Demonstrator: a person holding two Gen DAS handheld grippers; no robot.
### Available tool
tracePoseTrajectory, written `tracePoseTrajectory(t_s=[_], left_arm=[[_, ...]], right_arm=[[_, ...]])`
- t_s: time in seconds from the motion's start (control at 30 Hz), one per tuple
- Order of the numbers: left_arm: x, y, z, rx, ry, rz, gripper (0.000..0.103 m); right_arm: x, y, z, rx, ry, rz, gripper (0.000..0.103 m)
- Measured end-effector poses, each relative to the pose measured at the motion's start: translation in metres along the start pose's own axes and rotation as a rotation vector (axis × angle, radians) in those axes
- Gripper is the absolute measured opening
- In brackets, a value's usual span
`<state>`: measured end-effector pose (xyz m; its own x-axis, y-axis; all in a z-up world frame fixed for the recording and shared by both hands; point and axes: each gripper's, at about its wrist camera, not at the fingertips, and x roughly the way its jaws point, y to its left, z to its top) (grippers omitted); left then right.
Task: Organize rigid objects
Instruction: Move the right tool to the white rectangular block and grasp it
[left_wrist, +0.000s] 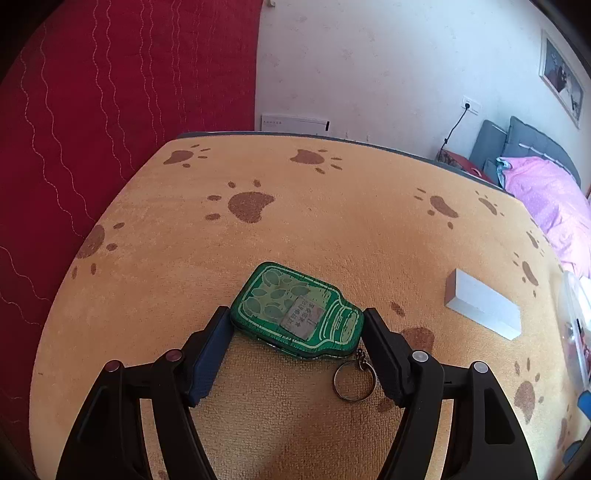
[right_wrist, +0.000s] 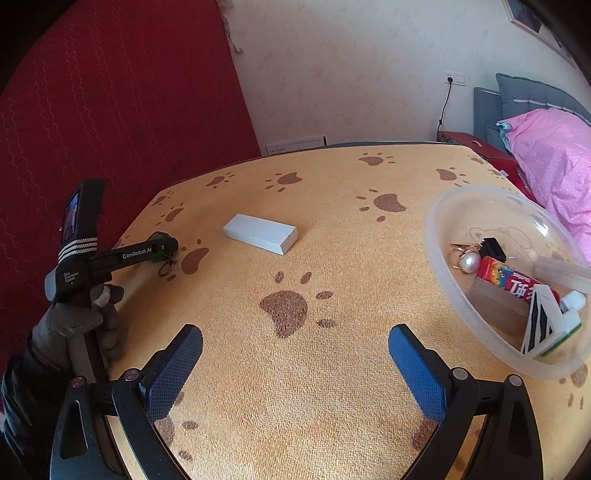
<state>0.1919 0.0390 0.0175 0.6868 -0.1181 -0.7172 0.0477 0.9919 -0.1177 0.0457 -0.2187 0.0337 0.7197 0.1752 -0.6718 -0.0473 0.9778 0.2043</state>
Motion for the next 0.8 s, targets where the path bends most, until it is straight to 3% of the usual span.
tracePoseTrajectory(t_s=[0.57,0.8], left_arm=[[-0.017,0.019,-0.004,-0.101,-0.079,-0.014,0.071],[-0.016,0.025,-0.004,-0.130,-0.073,-0.020,0.071]], right_arm=[[0.092,0.017,0.064,0.189,0.147,0.061,0.103],[0.117,0.032,0.073,0.212,0.153,0.011,0.103]])
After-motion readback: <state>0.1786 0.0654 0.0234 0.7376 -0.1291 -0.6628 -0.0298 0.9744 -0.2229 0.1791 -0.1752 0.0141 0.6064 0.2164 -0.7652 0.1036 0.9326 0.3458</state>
